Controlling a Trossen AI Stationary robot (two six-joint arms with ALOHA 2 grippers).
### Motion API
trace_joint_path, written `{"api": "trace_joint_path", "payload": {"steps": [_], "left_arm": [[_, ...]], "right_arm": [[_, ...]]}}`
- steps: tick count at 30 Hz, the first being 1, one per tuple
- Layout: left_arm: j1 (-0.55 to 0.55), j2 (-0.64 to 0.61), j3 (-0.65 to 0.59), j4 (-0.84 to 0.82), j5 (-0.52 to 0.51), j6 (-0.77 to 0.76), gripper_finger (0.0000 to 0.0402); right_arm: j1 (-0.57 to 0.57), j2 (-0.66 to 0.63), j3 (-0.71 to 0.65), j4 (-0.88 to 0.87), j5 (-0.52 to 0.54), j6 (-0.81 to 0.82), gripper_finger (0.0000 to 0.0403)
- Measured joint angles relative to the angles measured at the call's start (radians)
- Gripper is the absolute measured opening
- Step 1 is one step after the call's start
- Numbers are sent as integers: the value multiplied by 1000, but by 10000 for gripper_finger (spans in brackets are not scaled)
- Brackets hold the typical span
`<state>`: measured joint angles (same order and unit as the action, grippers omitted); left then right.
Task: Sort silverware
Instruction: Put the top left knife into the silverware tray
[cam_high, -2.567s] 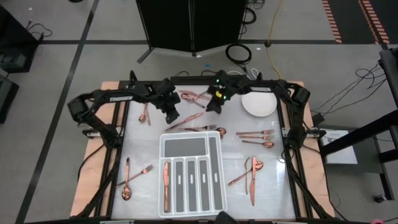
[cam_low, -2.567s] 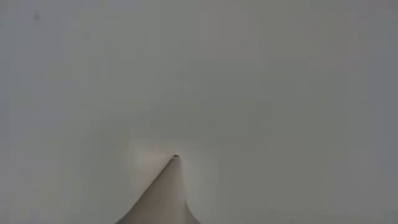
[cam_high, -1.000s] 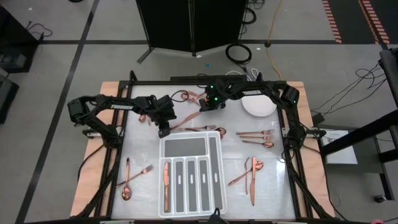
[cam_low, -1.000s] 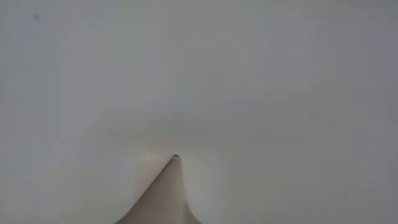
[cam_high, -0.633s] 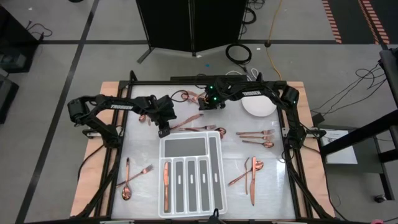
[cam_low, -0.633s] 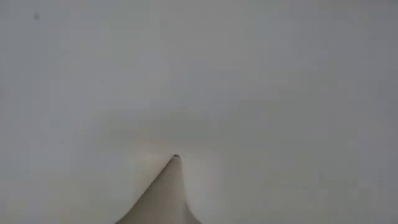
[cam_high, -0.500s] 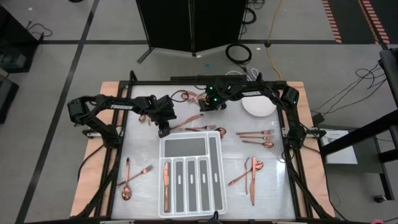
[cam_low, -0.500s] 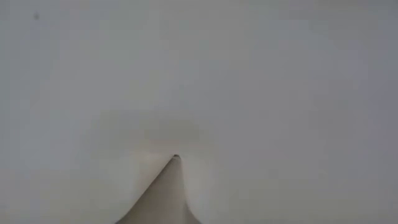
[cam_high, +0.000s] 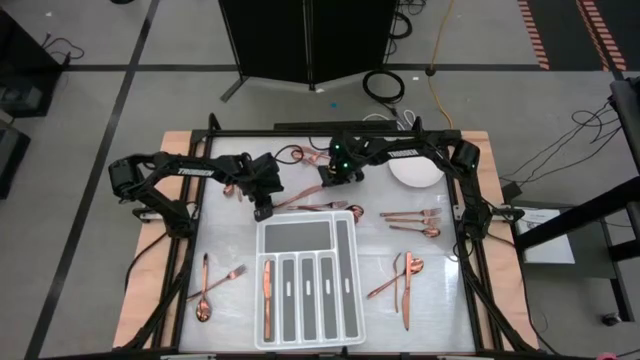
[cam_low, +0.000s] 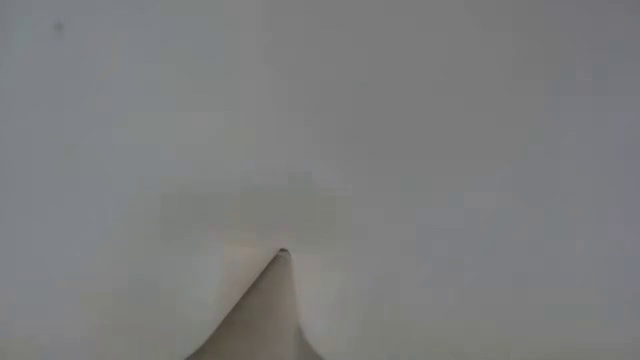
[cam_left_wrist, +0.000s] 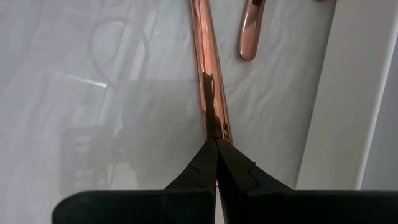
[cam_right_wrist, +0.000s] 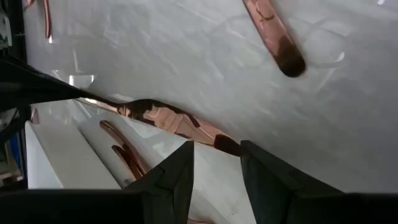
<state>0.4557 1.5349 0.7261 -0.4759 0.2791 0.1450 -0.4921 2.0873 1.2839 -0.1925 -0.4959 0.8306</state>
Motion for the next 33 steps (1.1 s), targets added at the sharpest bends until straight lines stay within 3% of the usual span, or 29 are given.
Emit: {"api": "trace_joint_path", "payload": {"steps": [17, 30, 33], "left_arm": [[0, 0, -1, -4, -1, 2, 1], [2, 2, -4, 20, -18, 3, 1], [0, 3, -18, 43, -16, 3, 1]], "right_arm": [[2, 14, -5, 122, -34, 18, 117], [23, -48, 0, 223, -126, 19, 22], [28, -45, 0, 263, -106, 33, 3]]}}
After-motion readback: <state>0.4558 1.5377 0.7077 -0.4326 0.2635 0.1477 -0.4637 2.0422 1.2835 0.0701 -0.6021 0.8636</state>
